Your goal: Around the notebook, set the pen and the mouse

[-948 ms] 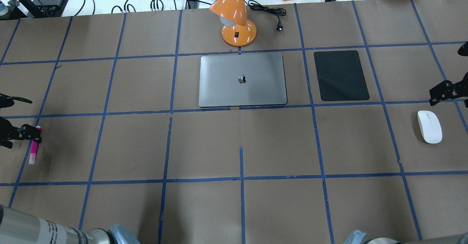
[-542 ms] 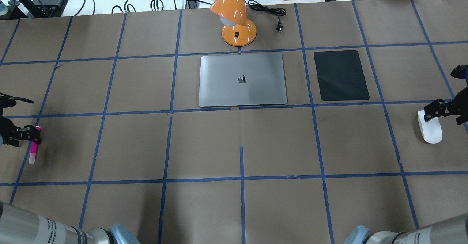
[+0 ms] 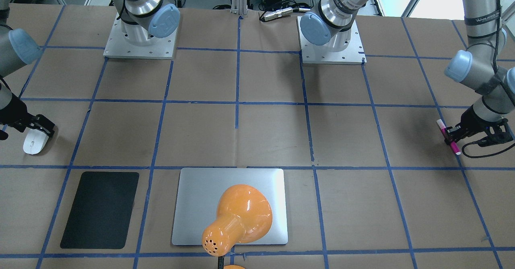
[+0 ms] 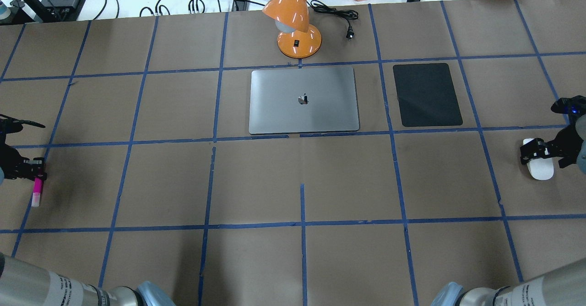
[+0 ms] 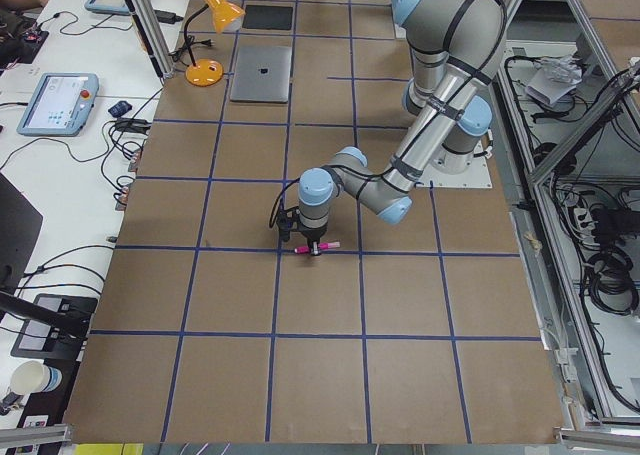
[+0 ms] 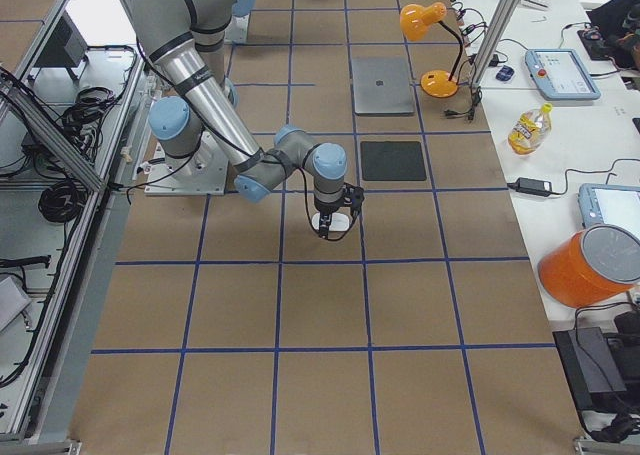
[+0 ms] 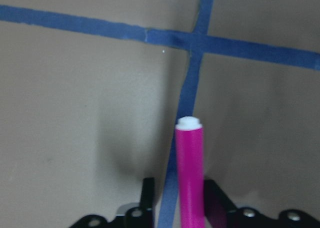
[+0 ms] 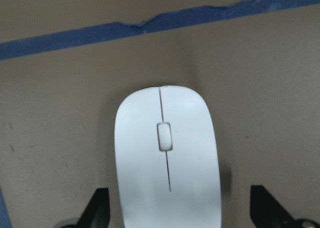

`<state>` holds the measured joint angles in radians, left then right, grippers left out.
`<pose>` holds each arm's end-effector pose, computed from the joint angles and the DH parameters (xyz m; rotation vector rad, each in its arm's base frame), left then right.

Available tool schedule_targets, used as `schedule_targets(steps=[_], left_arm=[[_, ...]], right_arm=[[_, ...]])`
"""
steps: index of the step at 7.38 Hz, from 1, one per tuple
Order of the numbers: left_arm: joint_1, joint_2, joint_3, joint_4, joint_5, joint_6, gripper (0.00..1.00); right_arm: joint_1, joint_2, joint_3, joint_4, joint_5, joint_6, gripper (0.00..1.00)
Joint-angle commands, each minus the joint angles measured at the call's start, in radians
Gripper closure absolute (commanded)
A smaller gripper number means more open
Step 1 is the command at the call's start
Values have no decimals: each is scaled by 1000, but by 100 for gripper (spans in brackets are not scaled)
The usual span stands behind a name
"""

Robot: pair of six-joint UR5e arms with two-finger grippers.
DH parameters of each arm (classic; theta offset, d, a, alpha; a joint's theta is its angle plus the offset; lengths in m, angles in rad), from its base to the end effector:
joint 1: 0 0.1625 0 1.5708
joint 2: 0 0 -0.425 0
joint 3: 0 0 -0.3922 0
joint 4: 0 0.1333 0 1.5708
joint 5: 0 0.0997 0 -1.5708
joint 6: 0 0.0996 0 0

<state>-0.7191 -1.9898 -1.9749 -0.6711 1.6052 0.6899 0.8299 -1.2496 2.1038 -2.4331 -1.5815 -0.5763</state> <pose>0.3257 -0.4578 0.1715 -0.2496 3.0530 -0.0475 -0.2347 -0.4525 0.1712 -0.2572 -3.1176 -0.0002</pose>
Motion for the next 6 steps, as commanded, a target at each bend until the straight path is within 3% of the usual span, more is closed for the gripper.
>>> schedule_targets(steps=[1,2,3,4,5,6], left_arm=[[-41,52,11,-51,16,-13,100],[-101,124,4,-120,63,-53,100],[-188,202,-1,-227,109,-187,100],[-254,276,1,-389,105,-393,100],[-337,322,8,-457,111,-559,100],[-433,348,7,-506,111,-743,100]], right_arm=[[0,10,-2,-7,0,-2,8],[0,9,-1,-7,0,-2,37],[1,4,-4,-4,1,-2,55],[5,-2,-5,-1,1,0,59],[8,-7,-16,6,1,1,67],[12,-14,-39,17,1,4,67]])
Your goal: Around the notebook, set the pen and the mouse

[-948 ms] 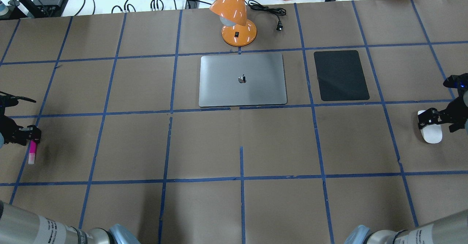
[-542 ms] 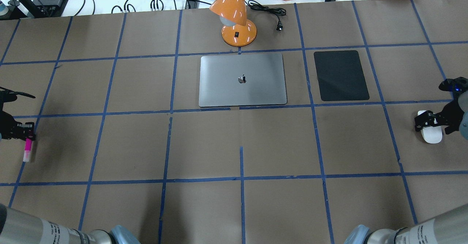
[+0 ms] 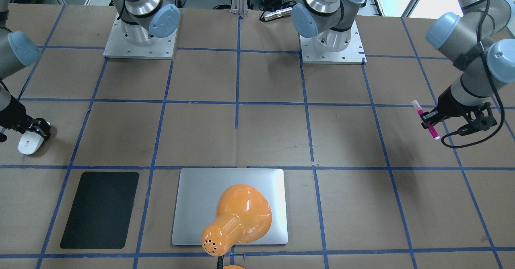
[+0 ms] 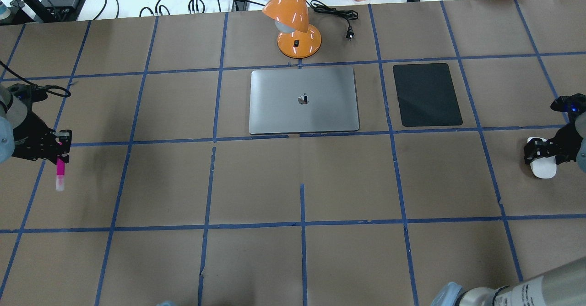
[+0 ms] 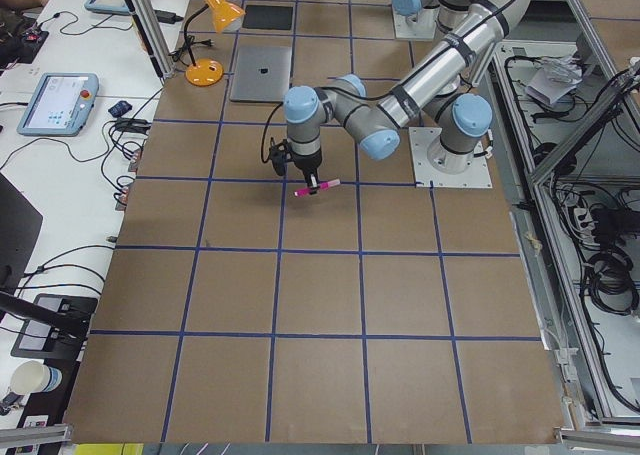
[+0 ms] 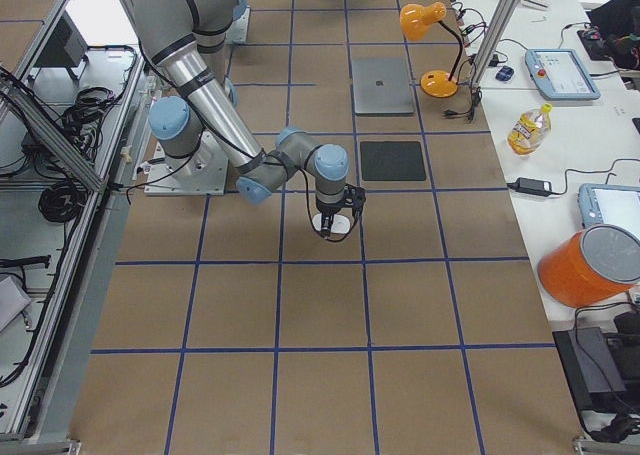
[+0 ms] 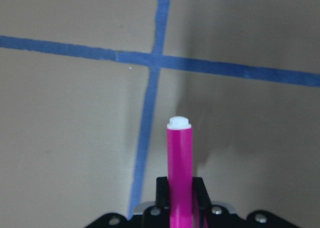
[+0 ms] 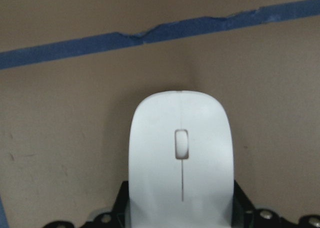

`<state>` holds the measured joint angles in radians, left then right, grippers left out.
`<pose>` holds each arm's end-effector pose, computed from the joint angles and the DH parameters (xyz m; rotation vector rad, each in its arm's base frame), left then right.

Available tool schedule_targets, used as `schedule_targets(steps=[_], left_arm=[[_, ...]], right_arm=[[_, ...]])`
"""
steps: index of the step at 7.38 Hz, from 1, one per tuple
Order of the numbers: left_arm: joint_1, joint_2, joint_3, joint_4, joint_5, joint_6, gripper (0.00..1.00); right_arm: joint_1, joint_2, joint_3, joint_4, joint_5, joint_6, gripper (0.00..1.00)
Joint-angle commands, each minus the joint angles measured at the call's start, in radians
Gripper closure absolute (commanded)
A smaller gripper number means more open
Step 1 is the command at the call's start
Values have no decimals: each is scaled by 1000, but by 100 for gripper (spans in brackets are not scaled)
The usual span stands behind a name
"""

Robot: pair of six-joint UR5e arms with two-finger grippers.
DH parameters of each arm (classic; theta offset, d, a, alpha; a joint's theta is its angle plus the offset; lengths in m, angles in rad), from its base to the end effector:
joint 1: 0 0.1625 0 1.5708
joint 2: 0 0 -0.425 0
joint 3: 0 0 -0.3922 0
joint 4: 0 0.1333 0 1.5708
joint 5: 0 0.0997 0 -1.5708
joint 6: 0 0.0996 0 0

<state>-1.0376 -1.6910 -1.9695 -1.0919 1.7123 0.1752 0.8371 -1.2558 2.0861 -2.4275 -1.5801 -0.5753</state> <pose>0.1449 -0.4802 0.2874 -0.5335 2.9725 0.1309 -0.2355 -0.4589 0.1802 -0.2469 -3.1083 0.0238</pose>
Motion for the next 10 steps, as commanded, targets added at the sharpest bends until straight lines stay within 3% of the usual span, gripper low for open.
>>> schedule_targets(steps=[1,2,3,4,6,7,10], left_arm=[[-234,59,1,-114,-16,-475,100],[-374,45,3,-127,-80,-734,100],[-492,37,6,-129,-85,-943,100],[-553,24,4,-126,-97,-1053,100],[-571,-13,6,-36,-285,-1295,100],[-605,-41,6,24,-313,-1456,100],[-830,-145,36,85,-254,-1799,100]], right_arm=[[40,-29,-71,65,2,11,67],[136,-34,-181,159,2,31,67],[216,-1,-295,253,2,63,67],[284,42,-379,299,2,86,67],[416,105,-425,289,3,216,67],[462,128,-426,288,5,292,67],[536,171,-448,237,3,357,67]])
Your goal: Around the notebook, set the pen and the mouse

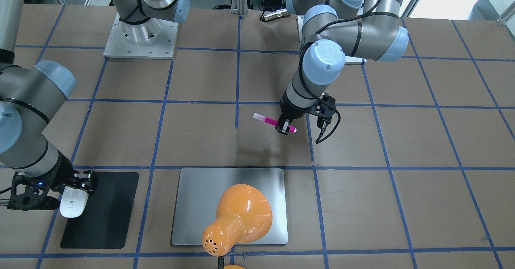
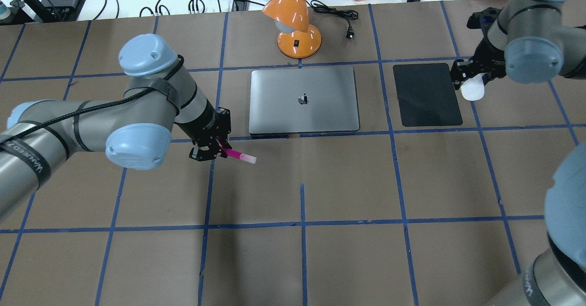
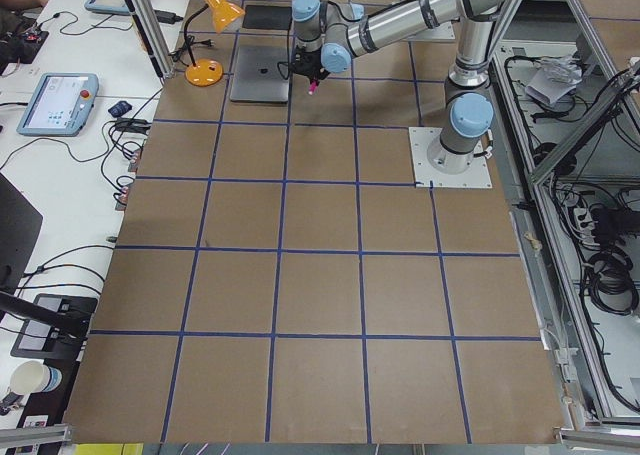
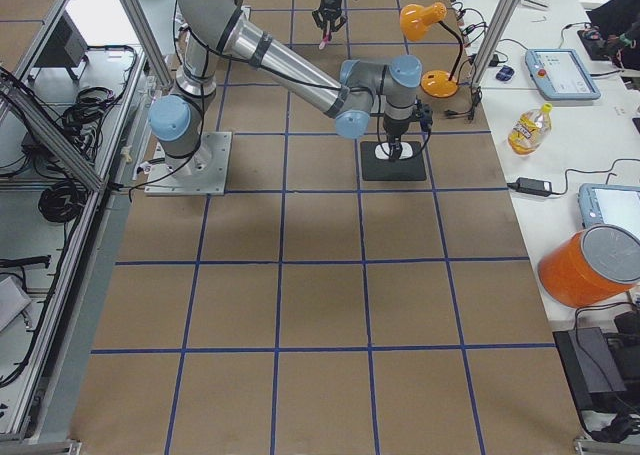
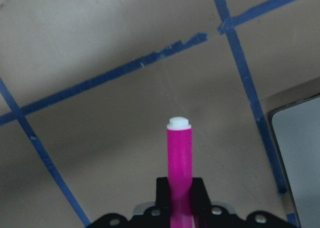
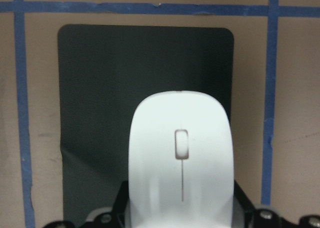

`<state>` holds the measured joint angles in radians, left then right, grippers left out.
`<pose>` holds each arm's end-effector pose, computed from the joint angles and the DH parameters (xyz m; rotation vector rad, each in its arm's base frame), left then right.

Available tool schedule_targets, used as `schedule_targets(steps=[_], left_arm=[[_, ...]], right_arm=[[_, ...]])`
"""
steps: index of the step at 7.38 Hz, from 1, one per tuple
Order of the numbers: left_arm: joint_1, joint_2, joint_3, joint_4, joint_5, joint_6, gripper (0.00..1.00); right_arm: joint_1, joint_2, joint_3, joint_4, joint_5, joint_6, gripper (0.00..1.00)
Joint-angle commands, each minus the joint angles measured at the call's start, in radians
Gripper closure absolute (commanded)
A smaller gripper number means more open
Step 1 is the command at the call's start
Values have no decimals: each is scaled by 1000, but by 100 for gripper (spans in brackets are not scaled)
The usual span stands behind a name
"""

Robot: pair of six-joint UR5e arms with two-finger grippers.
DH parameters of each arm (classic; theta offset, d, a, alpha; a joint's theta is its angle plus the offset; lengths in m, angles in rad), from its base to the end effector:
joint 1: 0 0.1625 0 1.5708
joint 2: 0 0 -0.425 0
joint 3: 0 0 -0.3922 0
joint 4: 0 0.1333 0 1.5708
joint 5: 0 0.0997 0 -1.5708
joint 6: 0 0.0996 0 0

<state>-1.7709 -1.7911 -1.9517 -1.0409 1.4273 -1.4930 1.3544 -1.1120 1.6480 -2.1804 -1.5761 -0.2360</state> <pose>-0.2457 -0.4692 0.2500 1.8680 -2.4623 -0.2394 -0.0061 -0.6459 0.2513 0.0303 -3.1178 0.1100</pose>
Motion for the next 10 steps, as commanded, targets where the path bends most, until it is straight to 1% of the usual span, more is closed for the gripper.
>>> schedule_targets(steps=[1,2,3,5,6,7,8,9,10], left_arm=[[-155,-97,58,60,114,-139,100],[-163,-141,77,71,122,-153,100],[-163,-174,109,81,111,-229,100],[-171,-258,210,72,104,-375,100],[-203,-264,214,58,105,-383,100],[-209,-255,208,59,102,-383,100],[-211,-267,209,56,102,-386,100],[-216,-242,200,20,91,-382,100],[-208,-243,188,3,73,-371,100]], right_arm=[[19,50,-14,-34,1,20,67],[20,81,-29,-41,1,21,67],[20,109,-37,-42,1,23,66],[20,124,-30,-41,1,29,64],[20,133,-31,-41,1,29,62],[20,138,-31,-41,-1,29,23],[20,135,-37,-38,-2,33,0],[19,126,-40,-30,-5,34,0],[19,109,-49,-10,-7,32,0]])
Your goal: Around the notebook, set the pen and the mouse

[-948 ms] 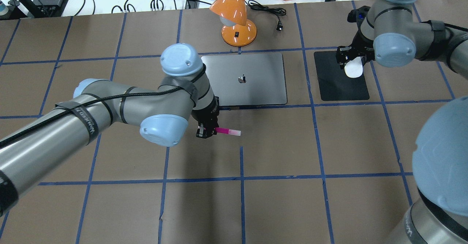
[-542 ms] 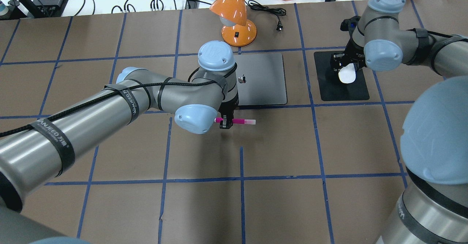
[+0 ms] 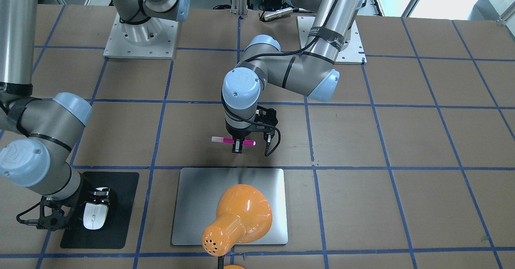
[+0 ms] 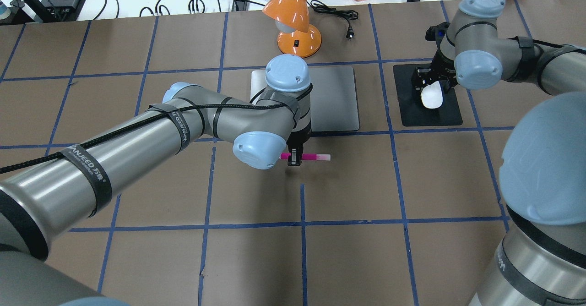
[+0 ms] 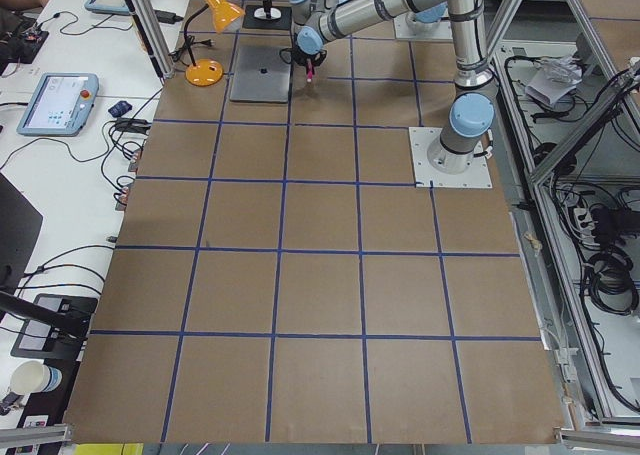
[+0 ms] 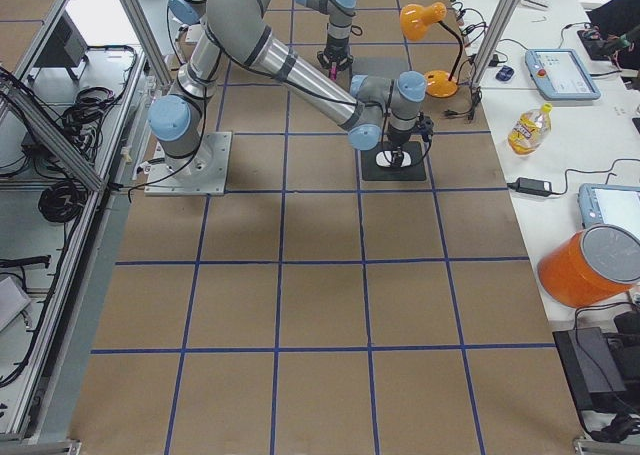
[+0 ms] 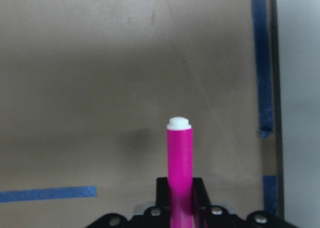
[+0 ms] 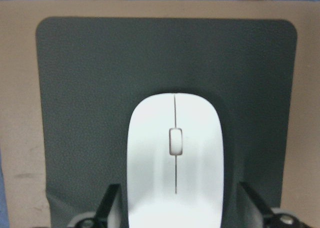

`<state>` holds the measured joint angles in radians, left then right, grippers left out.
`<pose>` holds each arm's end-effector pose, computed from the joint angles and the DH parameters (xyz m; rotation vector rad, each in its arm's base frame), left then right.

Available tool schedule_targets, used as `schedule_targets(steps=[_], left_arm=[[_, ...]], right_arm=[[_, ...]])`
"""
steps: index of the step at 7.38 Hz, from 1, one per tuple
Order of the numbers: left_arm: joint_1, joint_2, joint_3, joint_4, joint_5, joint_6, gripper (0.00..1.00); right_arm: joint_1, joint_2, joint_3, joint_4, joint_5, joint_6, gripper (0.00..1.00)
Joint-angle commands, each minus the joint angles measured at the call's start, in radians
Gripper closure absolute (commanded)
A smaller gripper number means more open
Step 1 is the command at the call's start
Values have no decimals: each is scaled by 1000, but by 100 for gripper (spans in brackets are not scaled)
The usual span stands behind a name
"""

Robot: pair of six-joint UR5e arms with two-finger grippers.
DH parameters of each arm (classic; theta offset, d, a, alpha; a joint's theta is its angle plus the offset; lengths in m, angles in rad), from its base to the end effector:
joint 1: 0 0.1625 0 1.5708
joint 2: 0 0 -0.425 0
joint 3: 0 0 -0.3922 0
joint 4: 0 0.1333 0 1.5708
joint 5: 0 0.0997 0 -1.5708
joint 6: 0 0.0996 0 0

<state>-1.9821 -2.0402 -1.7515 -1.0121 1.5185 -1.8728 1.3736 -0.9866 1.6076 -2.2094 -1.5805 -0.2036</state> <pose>-0.3647 -0.4897 0.1960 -2.0567 2.2892 0.1317 0.0015 -0.6680 0.1910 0.0099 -3.1285 0.0240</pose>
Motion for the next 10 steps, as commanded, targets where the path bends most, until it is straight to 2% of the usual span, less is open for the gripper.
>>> schedule_targets(steps=[1,4,5,7,9,10], left_arm=[[3,6,-20,-28,-14,9,100],[-4,8,-54,-17,-8,6,100],[-12,12,-69,-26,8,9,90],[-9,17,-71,-13,20,12,18],[3,21,-52,-13,25,20,15],[23,55,-28,-17,28,120,15]], right_arm=[[-1,-65,-14,92,-3,0,0],[5,-320,-31,398,-3,74,0],[28,-384,-35,455,-9,123,0],[131,-463,-112,639,-16,329,0],[160,-501,-146,753,-15,345,0],[160,-544,-134,754,-1,339,0]])
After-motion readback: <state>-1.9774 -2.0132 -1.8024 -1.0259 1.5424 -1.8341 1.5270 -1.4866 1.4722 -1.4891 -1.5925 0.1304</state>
